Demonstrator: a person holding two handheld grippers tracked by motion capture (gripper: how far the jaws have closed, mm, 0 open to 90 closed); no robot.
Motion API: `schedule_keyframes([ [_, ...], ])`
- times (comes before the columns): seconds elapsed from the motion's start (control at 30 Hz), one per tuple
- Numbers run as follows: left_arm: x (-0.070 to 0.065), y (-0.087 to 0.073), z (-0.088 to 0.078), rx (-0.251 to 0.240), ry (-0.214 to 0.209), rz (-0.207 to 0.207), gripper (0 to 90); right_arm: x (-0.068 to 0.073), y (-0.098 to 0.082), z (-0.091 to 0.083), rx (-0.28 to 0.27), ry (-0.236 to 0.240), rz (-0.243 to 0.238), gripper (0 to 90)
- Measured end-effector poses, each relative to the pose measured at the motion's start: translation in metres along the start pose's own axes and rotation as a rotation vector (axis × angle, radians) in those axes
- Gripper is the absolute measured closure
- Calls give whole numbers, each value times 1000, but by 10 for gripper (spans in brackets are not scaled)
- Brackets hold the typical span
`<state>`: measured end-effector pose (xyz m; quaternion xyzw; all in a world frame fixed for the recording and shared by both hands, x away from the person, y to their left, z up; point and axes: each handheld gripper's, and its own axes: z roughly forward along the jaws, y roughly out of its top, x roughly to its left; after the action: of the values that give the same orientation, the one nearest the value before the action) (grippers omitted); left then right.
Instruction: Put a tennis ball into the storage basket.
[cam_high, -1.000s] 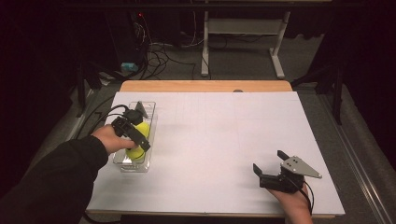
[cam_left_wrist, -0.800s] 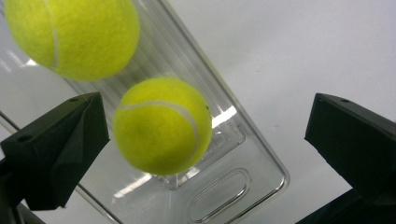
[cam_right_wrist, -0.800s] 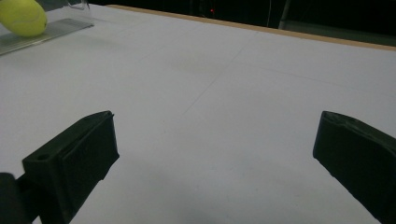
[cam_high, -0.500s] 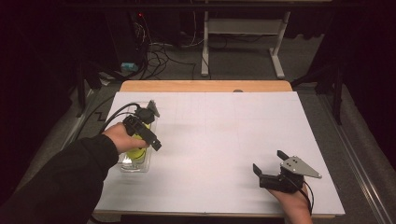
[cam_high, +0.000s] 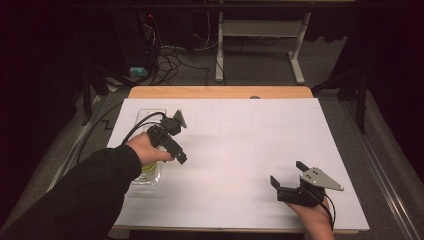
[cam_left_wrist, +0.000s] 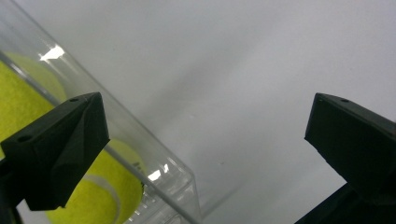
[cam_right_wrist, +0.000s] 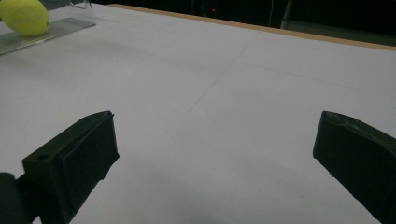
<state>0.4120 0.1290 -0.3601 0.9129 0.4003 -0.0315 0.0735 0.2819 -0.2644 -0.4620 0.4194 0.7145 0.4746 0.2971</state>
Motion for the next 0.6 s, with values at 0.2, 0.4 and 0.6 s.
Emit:
schedule_keyframes([
  [0.2, -11, 8, 3, -8, -12, 20, 5, 0, 0, 0, -1, 1, 0, 0],
  [0.4, -22, 15, 5, -16, -32, 46, 5, 0, 0, -1, -2, 2, -2, 0],
  [0.6, -28, 19, 9, -17, -38, 59, 5, 0, 0, 0, -1, 3, 1, 0],
])
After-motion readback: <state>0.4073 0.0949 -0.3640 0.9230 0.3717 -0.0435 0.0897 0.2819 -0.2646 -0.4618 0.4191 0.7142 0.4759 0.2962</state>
